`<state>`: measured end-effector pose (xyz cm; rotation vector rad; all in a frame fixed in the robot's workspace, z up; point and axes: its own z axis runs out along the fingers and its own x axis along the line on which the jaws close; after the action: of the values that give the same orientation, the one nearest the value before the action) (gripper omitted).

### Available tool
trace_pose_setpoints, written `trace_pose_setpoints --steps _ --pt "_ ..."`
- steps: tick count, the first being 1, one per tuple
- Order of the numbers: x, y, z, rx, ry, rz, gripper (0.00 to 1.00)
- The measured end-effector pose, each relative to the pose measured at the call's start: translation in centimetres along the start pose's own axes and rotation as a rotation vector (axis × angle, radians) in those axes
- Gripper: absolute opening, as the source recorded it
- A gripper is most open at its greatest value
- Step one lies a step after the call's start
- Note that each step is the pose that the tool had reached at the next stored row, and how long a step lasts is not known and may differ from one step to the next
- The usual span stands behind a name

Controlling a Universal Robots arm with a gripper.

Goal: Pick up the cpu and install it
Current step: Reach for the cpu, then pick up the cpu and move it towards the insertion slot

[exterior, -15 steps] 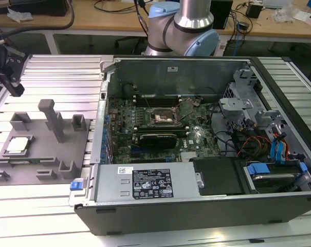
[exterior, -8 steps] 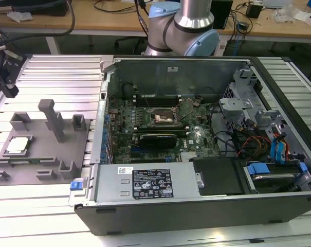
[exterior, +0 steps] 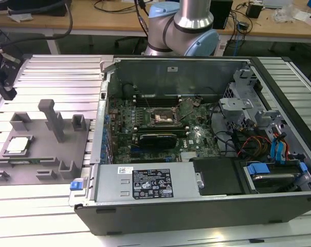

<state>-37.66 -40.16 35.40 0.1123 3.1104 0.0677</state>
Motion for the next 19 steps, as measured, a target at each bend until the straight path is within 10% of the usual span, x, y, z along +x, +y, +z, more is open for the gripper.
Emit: trace_pose_setpoints --steps 9,19 --pt "0.48 -1.17 1.51 -0.0011 -0.008 -0.005 0.11" --pt "0.47 -1.18 1.55 -0.0011 -0.0079 -0.006 0.11"
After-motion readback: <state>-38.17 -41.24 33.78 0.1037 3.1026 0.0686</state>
